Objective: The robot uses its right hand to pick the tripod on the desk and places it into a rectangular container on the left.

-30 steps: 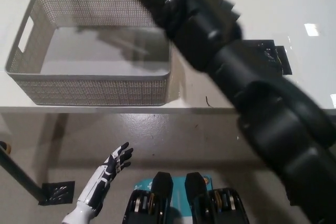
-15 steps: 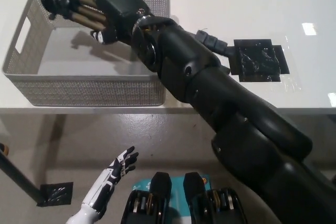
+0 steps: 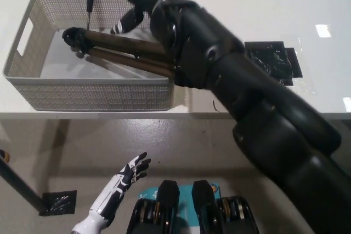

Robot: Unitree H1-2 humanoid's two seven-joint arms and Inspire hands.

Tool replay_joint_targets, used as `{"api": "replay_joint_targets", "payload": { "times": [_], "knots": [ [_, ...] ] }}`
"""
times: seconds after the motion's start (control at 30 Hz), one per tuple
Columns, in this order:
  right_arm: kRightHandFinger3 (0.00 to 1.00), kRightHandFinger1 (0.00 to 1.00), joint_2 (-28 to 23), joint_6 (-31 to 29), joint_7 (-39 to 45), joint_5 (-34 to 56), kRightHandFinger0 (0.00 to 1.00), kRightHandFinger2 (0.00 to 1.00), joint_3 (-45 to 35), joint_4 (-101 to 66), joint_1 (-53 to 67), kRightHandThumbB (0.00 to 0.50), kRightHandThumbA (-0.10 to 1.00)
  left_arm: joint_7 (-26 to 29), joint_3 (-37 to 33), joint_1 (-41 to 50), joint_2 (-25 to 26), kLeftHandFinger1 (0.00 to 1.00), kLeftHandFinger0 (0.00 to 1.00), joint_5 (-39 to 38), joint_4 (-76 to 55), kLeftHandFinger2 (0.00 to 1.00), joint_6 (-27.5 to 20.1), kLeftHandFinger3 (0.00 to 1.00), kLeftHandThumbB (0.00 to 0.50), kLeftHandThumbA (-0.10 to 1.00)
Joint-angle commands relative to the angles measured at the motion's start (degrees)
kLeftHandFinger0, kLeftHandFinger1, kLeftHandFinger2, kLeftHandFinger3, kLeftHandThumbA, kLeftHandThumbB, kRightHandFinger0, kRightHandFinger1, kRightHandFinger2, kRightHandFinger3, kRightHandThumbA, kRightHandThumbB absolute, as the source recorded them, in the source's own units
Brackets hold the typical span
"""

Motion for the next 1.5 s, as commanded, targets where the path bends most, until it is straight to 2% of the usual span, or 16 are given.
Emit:
{"api": "replay_joint_targets", "payload": {
  "times": [0.0,0.1,0.2,0.3,0.4,0.43,0.57,0.63,0.7,0.8,0.93,1.03,1.1,1.13,1.33,1.47],
  "knots": [
    [1.0,1.0,-2.6,-4.22,1.91,7.05,1.0,1.0,-6.41,-4.9,-11.09,0.5,1.0,-1.05,-0.01,-0.61,0.02,1.0,1.0,-0.91,-0.59,1.0,0.05,1.0,0.5,1.0],
    [1.0,1.0,-5.2,-6.19,1.94,11.54,1.0,1.0,-12.48,-8.96,-14.67,0.5,1.0,-0.36,-0.15,-0.55,-0.35,1.0,1.0,-0.12,-0.94,1.0,0.47,1.0,0.5,1.0],
    [1.0,1.0,-9.19,-6.59,3.21,16.21,1.0,1.0,-18.91,-18.83,-14.81,0.433,1.0,-0.1,-0.11,-0.34,-0.45,1.0,1.0,0.16,-0.99,1.0,0.31,1.0,0.5,1.0],
    [1.0,1.0,-14.71,-3.78,6.55,18.24,1.0,1.0,-22.6,-33.31,-10.51,0.47,1.0,0.3,0.23,-0.32,-0.47,1.0,1.0,0.15,-1.08,1.0,0.27,1.0,0.5,1.0],
    [1.0,1.0,-21.53,-0.87,9.12,17.02,1.0,1.0,-24.18,-54.89,0.74,0.462,1.0,0.63,0.52,-0.09,0.1,1.0,1.0,0.57,-1.49,1.0,0.03,1.0,0.5,1.0],
    [1.0,1.0,-24.39,-0.52,10.73,18.33,1.0,1.0,-25.49,-62.39,5.96,0.426,1.0,0.76,0.61,-0.11,0.16,1.0,1.0,0.65,-1.5,1.0,-0.48,1.0,0.5,1.0],
    [1.0,1.0,-31.1,2.8,14.17,24.61,1.0,1.0,-31.7,-80.89,21.75,0.419,1.0,0.93,1.48,-0.99,0.17,1.0,1.0,-0.46,-0.81,1.0,-0.8,1.0,0.5,1.0],
    [1.0,1.0,-32.85,0.36,11.68,26.1,1.0,1.0,-36.52,-88.09,31.87,0.383,1.0,1.27,1.78,-1.79,0.07,1.0,1.0,-0.5,0.13,1.0,-1.42,1.0,0.5,1.0],
    [1.0,1.0,-31.78,0.71,9.82,28.08,1.0,1.0,-39.59,-93.96,39.42,0.363,1.0,1.15,1.75,-1.59,0.19,1.0,1.0,-0.5,0.03,1.0,-1.52,1.0,0.5,1.0],
    [1.0,1.0,-28.55,-2.51,6.21,29.75,1.0,1.0,-42.4,-103.34,55.25,0.404,1.0,1.38,1.88,-2.27,0.27,1.0,1.0,-0.36,-0.24,1.0,-0.64,1.0,0.5,1.0],
    [1.0,1.0,-18.73,-9.09,-1.92,29.46,1.0,1.0,-40.82,-109.4,69.61,0.281,1.0,1.34,1.92,-3.09,0.17,1.0,1.0,-0.48,0.24,1.0,-0.03,1.0,0.5,1.0],
    [1.0,1.0,-11.78,-15.22,-4.93,26.18,1.0,1.0,-34.34,-108.99,79.42,0.293,1.0,1.4,1.67,-3.66,0.03,1.0,1.0,-0.03,1.07,1.0,-0.62,1.0,0.5,1.0],
    [1.0,1.0,-9.07,-20.09,-4.8,25.94,1.0,1.0,-28.72,-104.86,85.05,0.269,1.0,1.61,1.54,-4.21,-0.09,1.0,1.0,0.37,0.91,1.0,-0.32,1.0,0.5,1.0],
    [1.0,1.0,-8.84,-20.82,-4.46,25.41,1.0,1.0,-27.6,-103.49,86.25,0.243,1.0,1.69,1.5,-4.26,-0.06,1.0,1.0,0.57,0.88,1.0,-0.48,1.0,0.5,1.0],
    [1.0,1.0,-6.75,-23.63,-4.58,21.5,1.0,1.0,-20.35,-88.82,90.87,0.237,1.0,1.53,1.9,-6.07,0.08,1.0,1.0,0.09,1.09,1.0,-0.54,1.0,0.5,1.0],
    [1.0,1.0,-6.91,-23.63,-4.18,20.79,1.0,1.0,-19.11,-81.5,91.5,0.198,1.0,1.38,2.15,-6.96,0.13,1.0,1.0,-0.23,1.14,1.0,-0.25,1.0,0.5,1.0]
  ]
}}
